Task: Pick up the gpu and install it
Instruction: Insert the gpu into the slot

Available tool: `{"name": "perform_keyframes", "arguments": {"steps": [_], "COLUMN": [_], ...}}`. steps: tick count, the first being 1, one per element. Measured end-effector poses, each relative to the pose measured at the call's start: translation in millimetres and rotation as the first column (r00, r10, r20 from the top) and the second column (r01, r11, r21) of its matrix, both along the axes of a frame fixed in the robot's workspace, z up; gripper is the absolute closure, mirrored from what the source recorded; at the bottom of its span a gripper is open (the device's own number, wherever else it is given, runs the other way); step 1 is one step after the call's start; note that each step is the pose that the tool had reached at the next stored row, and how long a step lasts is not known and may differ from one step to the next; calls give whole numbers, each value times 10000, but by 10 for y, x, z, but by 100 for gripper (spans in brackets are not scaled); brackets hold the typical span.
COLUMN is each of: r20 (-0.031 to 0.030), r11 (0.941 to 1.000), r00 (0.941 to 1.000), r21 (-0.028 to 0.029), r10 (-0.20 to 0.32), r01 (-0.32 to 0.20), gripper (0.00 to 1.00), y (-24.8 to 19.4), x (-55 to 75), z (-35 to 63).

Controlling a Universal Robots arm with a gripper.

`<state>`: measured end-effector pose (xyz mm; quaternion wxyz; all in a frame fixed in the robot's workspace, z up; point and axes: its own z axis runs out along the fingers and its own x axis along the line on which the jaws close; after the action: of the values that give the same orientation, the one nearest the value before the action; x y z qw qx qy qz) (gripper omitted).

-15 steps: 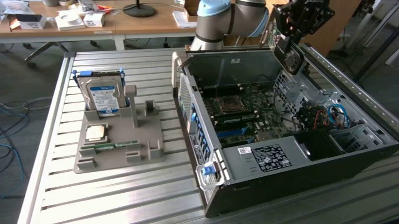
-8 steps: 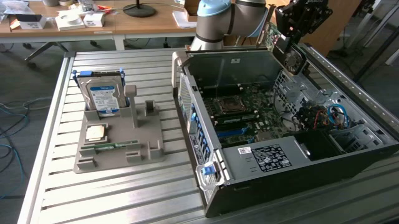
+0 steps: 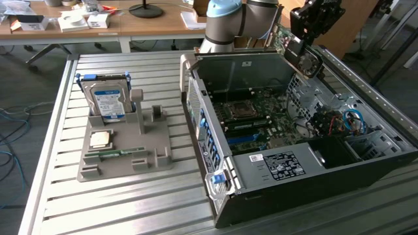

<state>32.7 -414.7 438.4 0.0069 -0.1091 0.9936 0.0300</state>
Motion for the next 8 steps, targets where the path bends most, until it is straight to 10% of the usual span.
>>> {"name": "perform_keyframes", "arguments": {"steps": [8], "r20": [-1], "r11": [9916], "r00": [9916], "r21": [-16], "r10": [1296], "r01": [-1296], "gripper": [73], "y": [0], "x": [0], "z": [-7]}}
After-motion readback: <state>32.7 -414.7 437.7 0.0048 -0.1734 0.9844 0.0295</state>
